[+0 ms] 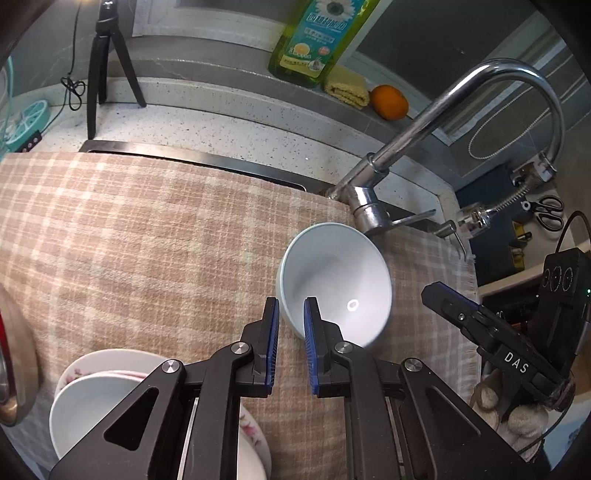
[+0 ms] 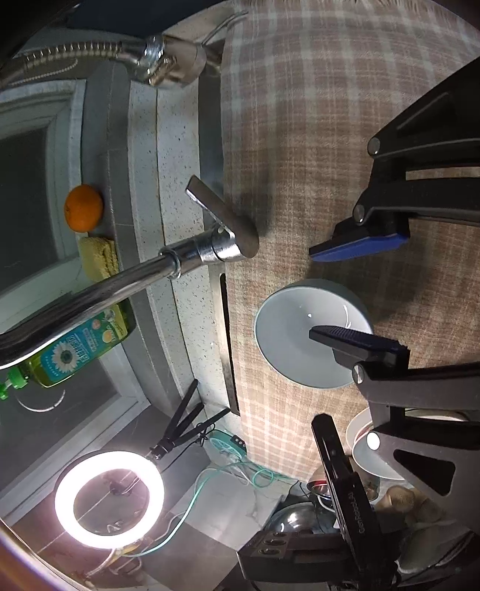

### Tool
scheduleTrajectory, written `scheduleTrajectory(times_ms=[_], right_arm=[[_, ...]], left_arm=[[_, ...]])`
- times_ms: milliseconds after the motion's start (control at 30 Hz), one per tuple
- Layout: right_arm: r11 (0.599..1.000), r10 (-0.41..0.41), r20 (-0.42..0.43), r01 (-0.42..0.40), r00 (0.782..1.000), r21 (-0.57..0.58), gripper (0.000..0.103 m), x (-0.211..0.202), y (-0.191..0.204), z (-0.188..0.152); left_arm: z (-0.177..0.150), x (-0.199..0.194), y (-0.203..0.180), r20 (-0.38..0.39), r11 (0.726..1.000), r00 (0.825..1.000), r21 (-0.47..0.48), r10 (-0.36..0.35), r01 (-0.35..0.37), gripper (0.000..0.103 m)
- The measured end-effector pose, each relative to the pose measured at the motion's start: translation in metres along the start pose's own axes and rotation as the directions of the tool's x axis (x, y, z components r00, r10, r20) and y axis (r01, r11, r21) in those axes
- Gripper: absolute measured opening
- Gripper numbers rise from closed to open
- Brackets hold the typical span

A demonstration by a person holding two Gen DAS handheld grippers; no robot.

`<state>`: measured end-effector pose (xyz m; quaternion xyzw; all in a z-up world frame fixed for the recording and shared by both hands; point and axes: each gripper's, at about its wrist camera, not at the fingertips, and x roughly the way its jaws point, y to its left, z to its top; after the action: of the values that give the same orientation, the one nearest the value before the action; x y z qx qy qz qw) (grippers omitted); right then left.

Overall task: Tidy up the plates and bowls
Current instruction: 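Move both grippers to the rim of the light blue bowl by the faucet, then close both grippers together on the light blue bowl rim, then lift the light blue bowl and carry it over the steel bowl with both grippers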

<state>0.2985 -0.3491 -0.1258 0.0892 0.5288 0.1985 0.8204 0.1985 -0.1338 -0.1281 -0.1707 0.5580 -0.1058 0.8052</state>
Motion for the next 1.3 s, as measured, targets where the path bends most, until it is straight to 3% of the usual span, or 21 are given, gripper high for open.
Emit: scheduleTrajectory(times_ms=[233,500,1300], right_arm=[[0.995,0.068,-0.078,-0.062,0.995,0.077,0.025,0.027,-0.012,0.009],[0.984,0.115,-0.112,-0.098,0.987,0.151,0.018,0.041,-0.025,0.016],[0.983,0.104,-0.161,-0.077,0.981,0.167,0.008,0.059,-0.025,0.018]], left_arm=[[0.011,0.022,0.007,-0.052,0.999,0.999,-0.033,0.015,-0.017,0.012],[0.018,0.035,0.007,-0.084,0.999,0.996,-0.033,0.012,-0.015,0.011],[0.023,0.047,0.004,-0.101,1.0,0.995,-0.003,0.021,-0.021,0.006]])
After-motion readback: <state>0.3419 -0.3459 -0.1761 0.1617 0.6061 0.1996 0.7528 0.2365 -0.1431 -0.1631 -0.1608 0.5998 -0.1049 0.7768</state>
